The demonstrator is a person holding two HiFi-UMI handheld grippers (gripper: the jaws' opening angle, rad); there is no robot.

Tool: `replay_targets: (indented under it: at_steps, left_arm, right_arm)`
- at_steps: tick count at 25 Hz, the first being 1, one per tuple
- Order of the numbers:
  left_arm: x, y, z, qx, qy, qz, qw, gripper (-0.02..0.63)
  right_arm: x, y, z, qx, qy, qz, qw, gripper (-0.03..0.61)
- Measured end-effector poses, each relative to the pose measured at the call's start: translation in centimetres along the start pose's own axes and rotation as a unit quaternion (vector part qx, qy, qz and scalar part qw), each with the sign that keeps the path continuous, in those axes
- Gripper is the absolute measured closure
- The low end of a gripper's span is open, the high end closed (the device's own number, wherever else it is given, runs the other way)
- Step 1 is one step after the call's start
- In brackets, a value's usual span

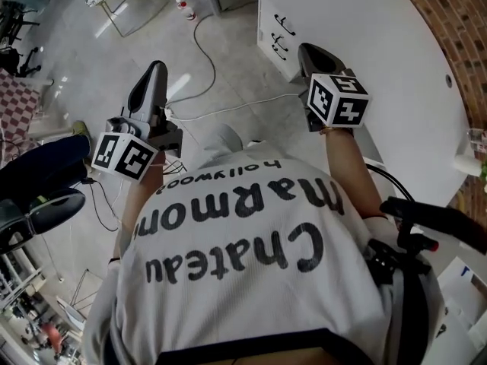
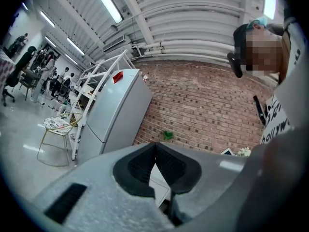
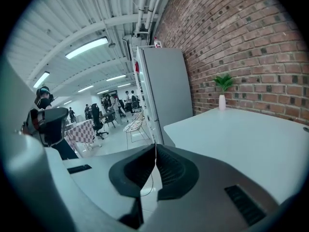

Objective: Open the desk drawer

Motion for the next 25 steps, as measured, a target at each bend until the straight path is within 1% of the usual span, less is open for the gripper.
replay_targets:
  at_steps: [2, 4, 8, 11, 14, 17, 18, 21, 23, 25]
  left_arm:
    - [0.1, 1.0, -0.2, 0.0, 0.004, -0.007, 1.0, 0.598]
    - [0.0, 2.1, -0.8, -0.001, 0.011, -0.013, 0.9999, 0.598]
    - [-0.6, 5.0, -3.7, -0.014, 0.027, -0.013, 0.9995, 0.598]
    - [-0.9, 7.7, -7.5, -0.048, 0.051, -0.016, 0.9974, 0.6]
    - [-0.9, 10.2, -11.5, -0.096, 0.08, -0.012, 0.9922, 0.6]
    - [-0.8, 12.0, -15.0, -0.141, 0.104, -0.018, 0.9843, 0.598]
    - [-0.9, 12.5, -16.1, -0.159, 0.115, -0.023, 0.9801, 0.598]
    - [-2.1, 13.7, -19.1, -0.217, 0.155, -0.031, 0.9633, 0.598]
    - [-3.3, 14.4, -20.6, -0.241, 0.173, -0.026, 0.9547, 0.598]
    - [-4.9, 14.6, -21.8, -0.256, 0.186, -0.018, 0.9484, 0.598]
  right_arm:
    - [-0.5, 0.4, -0.8, 0.002, 0.005, -0.016, 1.0, 0.563]
    - [-1.2, 0.7, -1.6, 0.0, 0.014, -0.022, 1.0, 0.563]
    - [-2.5, 0.8, -4.1, -0.01, 0.036, -0.032, 0.999, 0.563]
    - [-3.0, 0.4, -6.4, -0.044, 0.055, -0.058, 0.996, 0.563]
    - [-2.8, 0.3, -8.3, -0.082, 0.054, -0.089, 0.991, 0.563]
    - [-2.6, 0.5, -10.2, -0.106, 0.046, -0.114, 0.987, 0.563]
    - [-2.7, 0.5, -10.7, -0.119, 0.043, -0.124, 0.984, 0.563]
    - [-3.4, 0.6, -11.6, -0.155, 0.031, -0.163, 0.974, 0.563]
    - [-4.0, 0.3, -12.3, -0.168, 0.025, -0.182, 0.968, 0.563]
    - [-5.1, -0.3, -12.8, -0.182, 0.025, -0.195, 0.964, 0.563]
Point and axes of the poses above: the fingertips, and each gripper's own axes: z backward along the fingers, y to its left, x out of its top, the point moved 6 cm from there along z, backward along the fingers, and after that the axes turned 5 degrees about -z, right-handed, at the moved point
